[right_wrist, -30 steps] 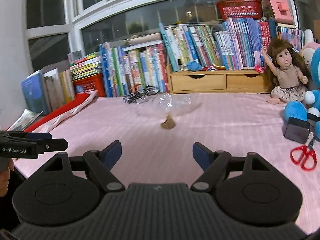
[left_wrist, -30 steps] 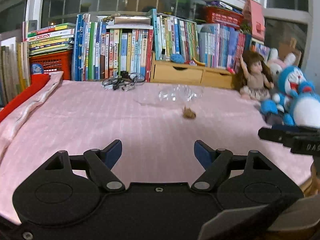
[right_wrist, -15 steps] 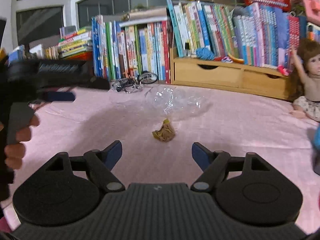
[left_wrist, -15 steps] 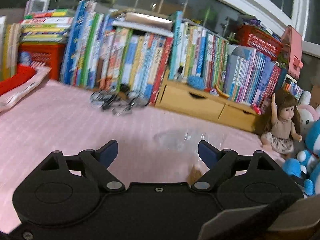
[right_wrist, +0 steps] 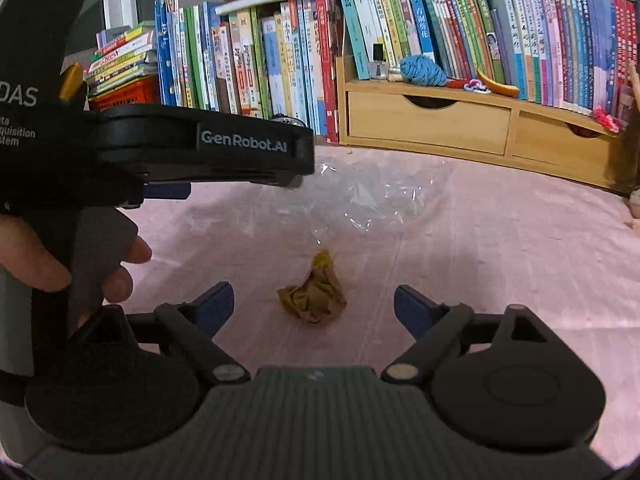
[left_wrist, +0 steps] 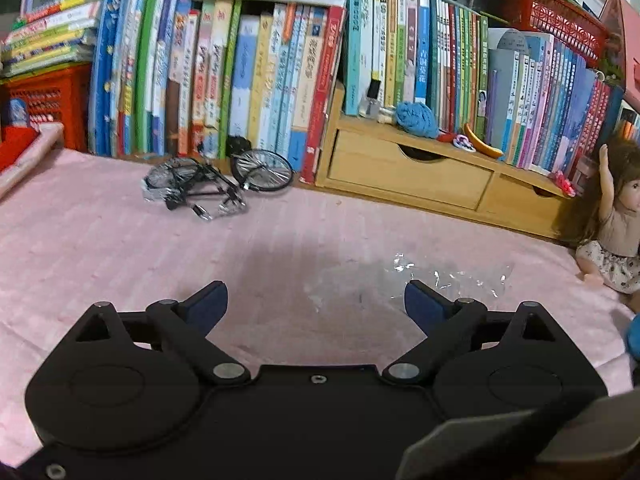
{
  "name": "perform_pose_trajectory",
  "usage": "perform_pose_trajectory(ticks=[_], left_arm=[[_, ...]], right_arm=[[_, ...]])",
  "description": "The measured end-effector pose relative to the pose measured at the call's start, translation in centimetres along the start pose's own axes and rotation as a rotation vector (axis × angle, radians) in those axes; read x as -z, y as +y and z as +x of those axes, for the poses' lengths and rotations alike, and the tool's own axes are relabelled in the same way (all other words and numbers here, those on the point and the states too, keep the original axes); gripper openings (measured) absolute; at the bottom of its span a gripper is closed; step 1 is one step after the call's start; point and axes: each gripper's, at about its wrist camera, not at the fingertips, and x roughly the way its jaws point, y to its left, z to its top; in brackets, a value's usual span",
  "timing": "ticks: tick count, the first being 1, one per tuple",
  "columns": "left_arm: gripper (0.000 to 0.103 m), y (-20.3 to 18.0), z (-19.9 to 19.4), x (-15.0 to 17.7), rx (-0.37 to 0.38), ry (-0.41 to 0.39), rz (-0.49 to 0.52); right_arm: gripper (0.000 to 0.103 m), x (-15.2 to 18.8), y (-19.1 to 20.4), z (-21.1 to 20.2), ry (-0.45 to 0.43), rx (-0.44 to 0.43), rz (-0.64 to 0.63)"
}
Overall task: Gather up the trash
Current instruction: 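Reach the right tool to the brown tissue and grasp it, then grasp the clear plastic bag with the left tool while the right tool holds the tissue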
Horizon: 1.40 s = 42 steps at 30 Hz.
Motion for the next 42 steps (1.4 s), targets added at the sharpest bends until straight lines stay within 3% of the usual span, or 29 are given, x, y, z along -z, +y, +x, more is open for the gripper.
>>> perform_pose_trajectory(ticks=[4, 6, 7, 9, 12, 14, 15, 20, 42], left_arm=[[0.087, 1.3, 0.8, -0.2, 0.088, 0.065, -0.080], [0.075, 1.8, 1.0, -0.2, 0.125, 0.080, -0.117], [0.071, 2.0, 1.0, -0.3, 0.137, 0.083, -0.125], [0.053, 2.0, 0.8, -0.4, 0.158, 0.085, -0.136], [0.032, 1.6, 0.4, -0.5, 0.191, 0.090, -0.141], [0.022, 1.1, 0.1, -0.5, 0.202, 0.085, -0.126], [0.019, 0.8, -0.1, -0.5, 0.203, 0.080, -0.115], [0.015, 0.2, -0.6, -0.3, 0.189, 0.058, -0.074], [0.006, 2.1, -6.6, 2.0, 0.142, 0.003, 0.004]], right_arm=[[0.092, 0.1, -0.2, 0.5, 0.020, -0.019, 0.000], [0.090, 0.1, -0.2, 0.6, 0.022, -0.020, 0.000], [0.086, 0.1, -0.2, 0.7, 0.022, -0.020, -0.002], [0.080, -0.1, -0.2, 0.7, 0.021, -0.021, -0.005], [0.062, 0.0, -0.2, 0.5, 0.017, -0.022, -0.001], [0.048, 0.0, -0.3, 0.4, 0.012, -0.017, 0.006], [0.046, 0.0, -0.4, 0.3, 0.008, -0.016, 0.012], [0.034, 0.2, -0.9, -0.5, -0.014, -0.010, 0.032], [0.031, 1.6, -1.2, -5.6, -0.060, 0.006, 0.034]])
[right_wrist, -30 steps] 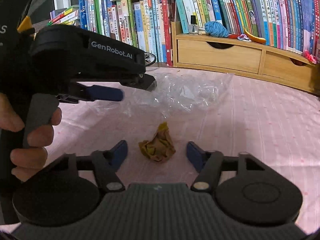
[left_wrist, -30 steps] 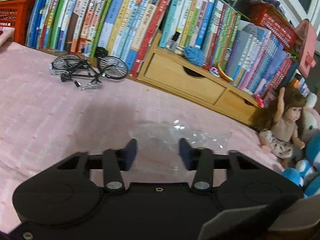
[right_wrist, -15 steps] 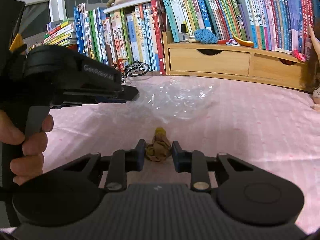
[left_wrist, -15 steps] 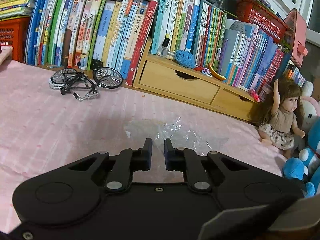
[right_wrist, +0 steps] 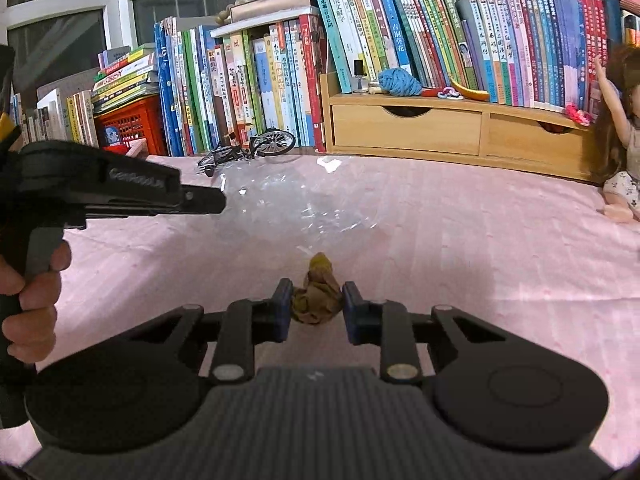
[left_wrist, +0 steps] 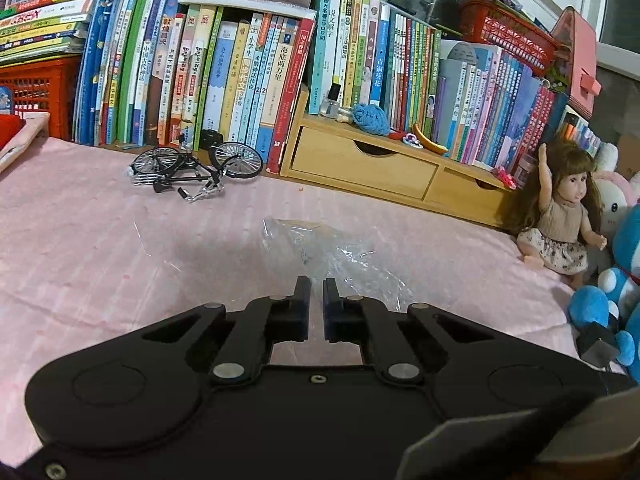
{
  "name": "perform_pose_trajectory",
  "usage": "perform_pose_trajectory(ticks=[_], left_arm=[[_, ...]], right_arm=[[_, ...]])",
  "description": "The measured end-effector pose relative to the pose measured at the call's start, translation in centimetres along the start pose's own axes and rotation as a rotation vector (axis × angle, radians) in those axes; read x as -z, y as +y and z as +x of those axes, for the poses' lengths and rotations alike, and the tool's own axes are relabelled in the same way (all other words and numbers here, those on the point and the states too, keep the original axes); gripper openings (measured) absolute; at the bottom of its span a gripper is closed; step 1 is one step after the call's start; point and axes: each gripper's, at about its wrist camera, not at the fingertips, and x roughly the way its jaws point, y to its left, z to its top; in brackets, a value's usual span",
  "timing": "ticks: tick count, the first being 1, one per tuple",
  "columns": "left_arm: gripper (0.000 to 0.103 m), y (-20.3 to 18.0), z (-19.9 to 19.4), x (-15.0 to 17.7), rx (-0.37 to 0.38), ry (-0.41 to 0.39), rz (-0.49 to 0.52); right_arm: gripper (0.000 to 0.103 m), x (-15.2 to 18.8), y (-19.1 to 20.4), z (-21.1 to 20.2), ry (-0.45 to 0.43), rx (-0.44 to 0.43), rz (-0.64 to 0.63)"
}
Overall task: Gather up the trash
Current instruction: 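Grasp the clear plastic bag with the left tool while the right tool holds the tissue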
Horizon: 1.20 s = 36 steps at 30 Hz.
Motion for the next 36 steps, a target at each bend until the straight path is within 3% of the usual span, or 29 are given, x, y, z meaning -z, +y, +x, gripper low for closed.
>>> perform_pose_trajectory(ticks=[18, 31, 34, 35, 36], left_arm=[[0.005, -0.2, -10.0, 3.5, -0.008, -0.017, 0.076], [0.005, 0.3, -19.0, 6.8, 0.063, -0.035, 0.096], [0.010, 0.4, -19.6, 8.0, 0.052, -0.040, 0.126], [0.015, 0.5, -19.7, 8.4, 0.036, -0.045, 0.133], [0.028, 0.6, -19.8, 8.8, 0.025, -0.047, 0.135]], right_arm=[[0.031, 1.9, 1.6, -6.5, -0.019, 0.020, -0.019], [0.031, 4.6, 4.2, -11.7, -0.027, -0.022, -0.050], [0.031, 5.3, 4.6, -12.1, -0.024, -0.026, -0.056], [0.031, 5.5, 4.7, -12.1, -0.022, -0.027, -0.057], [0.031, 5.7, 4.7, -12.2, -0.019, -0.028, -0.058]])
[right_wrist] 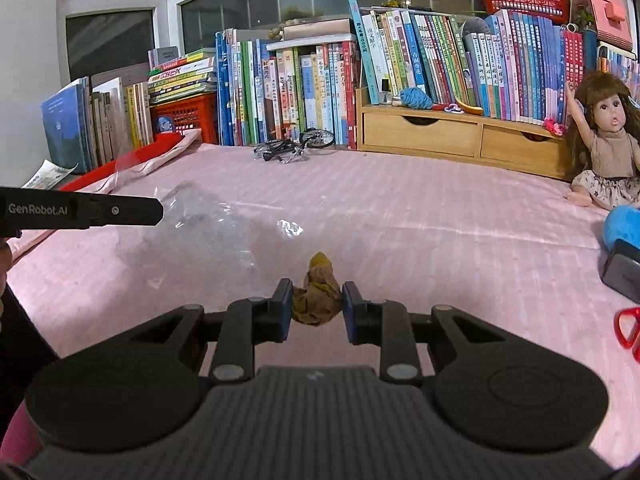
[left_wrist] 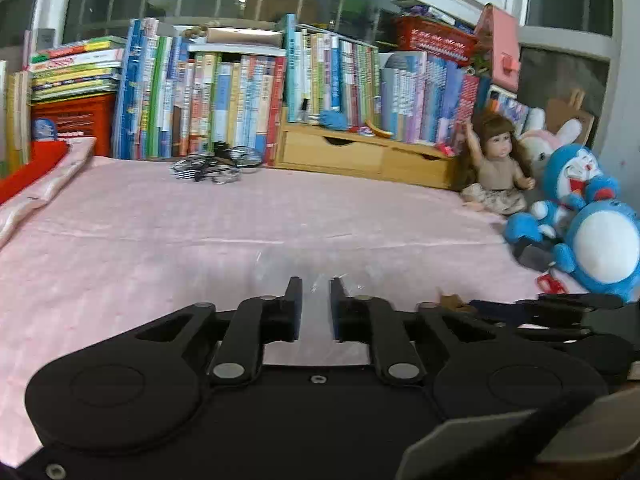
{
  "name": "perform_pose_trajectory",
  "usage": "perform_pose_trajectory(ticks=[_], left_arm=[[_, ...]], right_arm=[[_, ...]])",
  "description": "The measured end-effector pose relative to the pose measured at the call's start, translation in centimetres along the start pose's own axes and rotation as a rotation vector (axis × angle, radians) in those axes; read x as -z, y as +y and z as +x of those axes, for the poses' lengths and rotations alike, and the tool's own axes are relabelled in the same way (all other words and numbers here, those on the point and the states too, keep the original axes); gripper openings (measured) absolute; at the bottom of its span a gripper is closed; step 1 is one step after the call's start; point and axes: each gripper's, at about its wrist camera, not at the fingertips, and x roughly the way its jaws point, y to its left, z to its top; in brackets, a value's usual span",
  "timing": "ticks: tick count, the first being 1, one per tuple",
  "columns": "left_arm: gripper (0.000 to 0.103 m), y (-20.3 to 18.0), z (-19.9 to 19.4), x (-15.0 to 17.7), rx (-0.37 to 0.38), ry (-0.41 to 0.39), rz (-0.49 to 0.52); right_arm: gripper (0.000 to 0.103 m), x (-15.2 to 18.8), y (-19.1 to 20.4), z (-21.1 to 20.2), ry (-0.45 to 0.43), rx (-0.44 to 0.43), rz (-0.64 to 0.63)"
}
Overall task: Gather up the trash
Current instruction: 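Grasp the clear plastic bag with the left tool while the right tool holds the tissue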
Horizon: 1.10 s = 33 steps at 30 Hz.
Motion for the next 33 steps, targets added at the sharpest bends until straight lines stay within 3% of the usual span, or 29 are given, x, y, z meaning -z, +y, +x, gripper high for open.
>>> perform_pose_trajectory(ticks=[1, 2, 3, 6, 9, 14, 17, 19, 20, 24, 33], left_arm=[[0.039, 0.1, -0.1, 0.3, -0.007, -0.002, -0.005], [0.058, 0.2, -0.2, 0.6, -0.011, -0.007, -0.009], [0.066, 0.2, -0.2, 0.9, -0.014, -0.015, -0.010], [0.079, 0.1, 0.1, 1.6, -0.023, -0.026, 0.015], [0.085, -0.4, 0.8, 2.3, -0.042, -0.034, 0.059], [0.089, -1.5, 2.8, 3.5, -0.049, -0.029, 0.143], [0.083, -1.8, 4.1, 4.0, -0.015, 0.015, 0.148], [0.047, -1.7, 4.7, 4.2, 0.012, 0.029, 0.122], [0.041, -1.5, 4.9, 4.3, 0.030, 0.047, 0.108], [0.030, -1.1, 4.7, 4.2, 0.044, 0.053, 0.078], [0.028, -1.1, -1.1, 3.8, 0.061, -0.044, 0.116]], right_arm=[[0.031, 0.1, 0.0, 0.0, 0.002, -0.002, -0.001], [0.031, 0.3, 0.0, 0.1, 0.004, -0.002, -0.002], [0.031, 0.3, 0.0, 0.2, 0.006, 0.001, -0.002], [0.031, 0.4, -0.2, 0.7, 0.011, 0.001, 0.014], [0.031, 0.5, -0.5, 1.0, 0.015, 0.001, 0.025], [0.031, 0.8, -0.9, 1.5, 0.028, 0.000, 0.029], [0.032, 1.1, -1.1, 1.7, 0.037, 0.005, 0.039], [0.031, 1.4, -1.2, 1.6, 0.036, 0.003, 0.046], [0.031, 1.5, -1.2, 1.5, 0.036, 0.000, 0.048], [0.031, 1.7, -1.3, 0.8, 0.031, -0.013, 0.049], [0.031, 2.7, -0.8, -2.1, 0.004, -0.064, 0.075]])
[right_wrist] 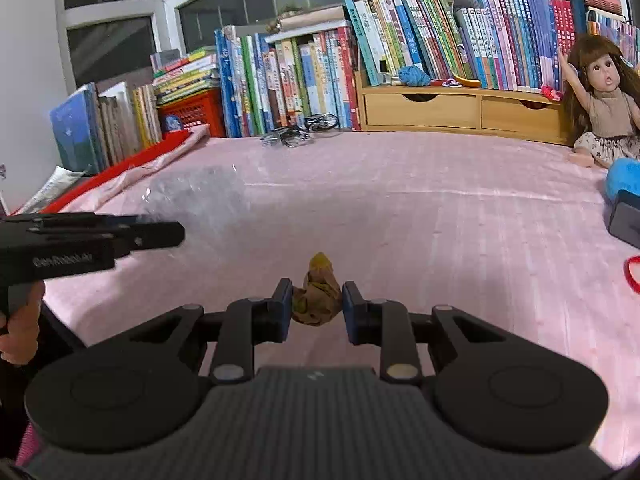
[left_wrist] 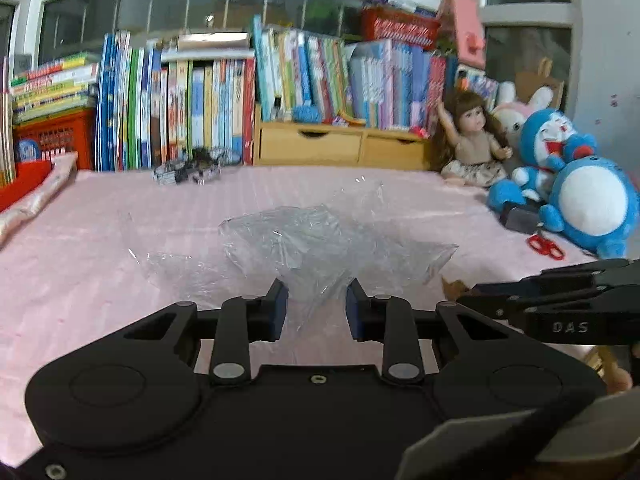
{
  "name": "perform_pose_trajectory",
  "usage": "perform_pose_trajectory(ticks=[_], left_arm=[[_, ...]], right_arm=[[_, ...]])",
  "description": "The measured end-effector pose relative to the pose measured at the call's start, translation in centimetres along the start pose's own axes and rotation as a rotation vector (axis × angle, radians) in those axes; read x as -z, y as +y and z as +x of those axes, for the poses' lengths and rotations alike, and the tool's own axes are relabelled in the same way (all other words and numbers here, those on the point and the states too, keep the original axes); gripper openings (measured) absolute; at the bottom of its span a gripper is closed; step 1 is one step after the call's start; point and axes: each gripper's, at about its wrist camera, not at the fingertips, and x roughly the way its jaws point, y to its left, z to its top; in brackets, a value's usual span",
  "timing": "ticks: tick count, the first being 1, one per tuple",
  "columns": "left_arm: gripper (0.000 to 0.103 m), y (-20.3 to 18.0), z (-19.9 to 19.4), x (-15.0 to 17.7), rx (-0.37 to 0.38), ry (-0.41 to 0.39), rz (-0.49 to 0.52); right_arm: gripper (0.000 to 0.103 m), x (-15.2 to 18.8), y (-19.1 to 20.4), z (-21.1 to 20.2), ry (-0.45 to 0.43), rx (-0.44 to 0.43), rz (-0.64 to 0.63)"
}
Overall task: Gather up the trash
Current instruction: 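Grasp the clear plastic bag with the left tool while the right tool holds the tissue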
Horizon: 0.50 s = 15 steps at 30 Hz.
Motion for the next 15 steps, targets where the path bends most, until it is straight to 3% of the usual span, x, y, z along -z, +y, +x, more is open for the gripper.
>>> perform_pose_trajectory(ticks=[6, 15], left_arm=[[0.028, 0.2, -5.1, 1.2, 0.073, 0.024, -0.003], [0.028, 0.2, -11.0, 6.0, 0.096, 0.138, 0.021]], right_arm=[[0.031, 1.6, 1.6, -2.9, -0.003, -0.063, 0.009], [0.032, 5.6, 3.7, -6.2, 0.059, -0.103, -0.002]])
